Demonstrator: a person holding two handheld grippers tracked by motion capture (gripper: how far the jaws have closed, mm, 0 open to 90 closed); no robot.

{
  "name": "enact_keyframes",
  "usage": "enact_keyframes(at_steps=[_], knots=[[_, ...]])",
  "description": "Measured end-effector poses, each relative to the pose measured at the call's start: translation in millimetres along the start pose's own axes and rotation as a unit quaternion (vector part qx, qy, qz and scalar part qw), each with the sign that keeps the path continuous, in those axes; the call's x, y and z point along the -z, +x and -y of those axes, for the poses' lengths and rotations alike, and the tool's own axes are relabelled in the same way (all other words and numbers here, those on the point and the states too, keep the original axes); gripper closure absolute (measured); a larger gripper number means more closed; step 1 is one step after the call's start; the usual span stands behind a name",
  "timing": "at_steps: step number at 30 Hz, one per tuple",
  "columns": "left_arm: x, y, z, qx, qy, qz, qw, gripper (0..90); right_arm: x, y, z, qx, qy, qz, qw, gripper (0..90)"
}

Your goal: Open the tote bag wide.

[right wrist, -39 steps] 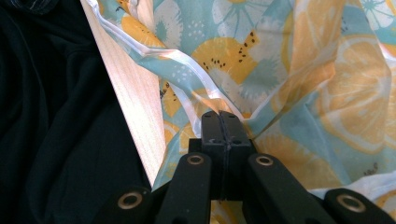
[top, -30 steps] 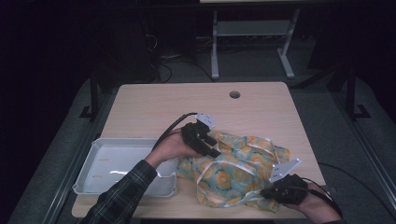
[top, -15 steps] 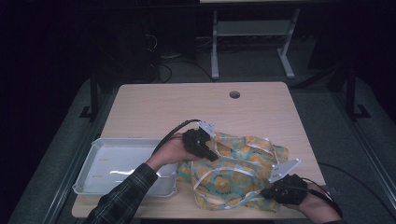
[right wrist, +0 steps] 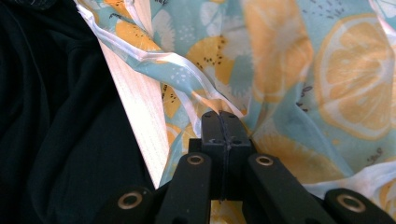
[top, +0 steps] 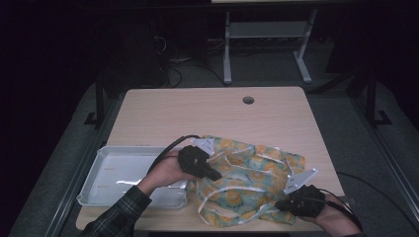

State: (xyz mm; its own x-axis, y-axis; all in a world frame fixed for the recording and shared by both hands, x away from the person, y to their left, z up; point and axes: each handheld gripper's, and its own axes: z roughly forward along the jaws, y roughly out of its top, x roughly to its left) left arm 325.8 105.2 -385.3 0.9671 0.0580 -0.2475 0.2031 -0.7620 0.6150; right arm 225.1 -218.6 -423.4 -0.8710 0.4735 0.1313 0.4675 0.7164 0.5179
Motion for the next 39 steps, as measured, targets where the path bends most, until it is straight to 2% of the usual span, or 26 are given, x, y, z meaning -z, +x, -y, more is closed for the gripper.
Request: enact_keyframes(at_steps=[4,7,11,14,19,21,23,27,29,33,35,36,39], knots=[[-10.9,-6.6,12.7,0.006,0.027,0.005,0.9996,90.0,-0.4,0.4,0.7,0.002,0.001,-0.001,1.0000,89.7],[-17.2,-7.5,20.9,0.008,0.046,0.000,0.9989,90.0,-1.1,0.7,1.4,-0.002,0.004,-0.001,1.0000,89.6],[-20.7,-9.0,27.7,0.011,0.051,-0.001,0.9987,90.0,-0.1,-0.2,2.1,-0.002,0.001,-0.003,1.0000,88.4],[-21.4,-9.8,28.5,0.010,0.053,-0.002,0.9985,90.0,9.7,0.7,2.3,-0.013,-0.018,-0.014,0.9997,81.4],[-22.4,-10.3,28.1,0.014,0.050,-0.003,0.9986,90.0,39.5,0.8,0.0,-0.017,-0.070,-0.001,0.9974,76.3],[-22.3,-10.3,28.2,0.014,0.049,-0.003,0.9987,90.0,49.7,-2.3,-3.5,-0.016,-0.093,0.015,0.9954,75.0],[-22.2,-10.3,28.2,0.015,0.048,-0.003,0.9987,90.0,53.5,-6.7,-9.8,-0.020,-0.104,0.034,0.9938,71.6],[-21.5,-10.2,28.1,0.015,0.048,-0.003,0.9987,90.0,42.4,-22.7,-21.8,-0.031,-0.101,0.046,0.9933,66.8],[-20.7,-9.2,28.0,0.010,0.051,-0.002,0.9986,90.0,35.3,-31.1,-25.4,-0.038,-0.097,0.044,0.9936,64.1],[-20.4,-9.1,28.2,0.013,0.049,-0.002,0.9987,90.0,22.2,-43.2,-29.4,-0.050,-0.080,0.027,0.9952,58.7],[-19.8,-8.6,28.3,0.011,0.051,-0.002,0.9986,90.0,17.1,-46.1,-29.6,-0.055,-0.070,0.018,0.9959,61.9],[-19.9,-8.6,28.4,0.012,0.051,-0.002,0.9986,90.0,14.2,-47.5,-28.9,-0.057,-0.064,0.007,0.9963,66.4],[-19.9,-8.6,28.3,0.012,0.050,-0.003,0.9987,90.0,11.2,-47.8,-27.6,-0.052,-0.058,0.008,0.9969,82.7]])
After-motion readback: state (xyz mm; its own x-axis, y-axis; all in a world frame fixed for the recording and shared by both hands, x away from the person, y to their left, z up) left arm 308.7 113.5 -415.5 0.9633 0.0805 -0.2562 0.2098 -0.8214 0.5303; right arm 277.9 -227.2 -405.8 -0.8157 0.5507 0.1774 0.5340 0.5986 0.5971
